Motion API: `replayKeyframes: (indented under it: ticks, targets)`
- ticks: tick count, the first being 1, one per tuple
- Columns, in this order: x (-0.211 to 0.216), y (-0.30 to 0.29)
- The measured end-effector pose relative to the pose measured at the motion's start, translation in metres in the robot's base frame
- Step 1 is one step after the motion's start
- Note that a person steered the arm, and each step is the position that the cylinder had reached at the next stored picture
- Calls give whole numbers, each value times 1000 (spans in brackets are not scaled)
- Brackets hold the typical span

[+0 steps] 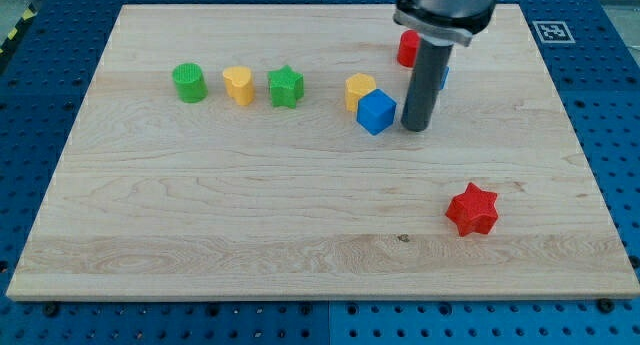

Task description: Move the blue cube closer to the blue triangle

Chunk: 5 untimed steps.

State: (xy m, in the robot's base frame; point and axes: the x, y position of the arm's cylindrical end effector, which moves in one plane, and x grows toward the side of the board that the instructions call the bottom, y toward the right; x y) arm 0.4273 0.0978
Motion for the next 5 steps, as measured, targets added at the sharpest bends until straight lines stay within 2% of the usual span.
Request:
replayKeyframes:
  ticks: [2, 4, 5]
  targets:
    - [13, -59]
    - [-2, -133]
    - [-9, -135]
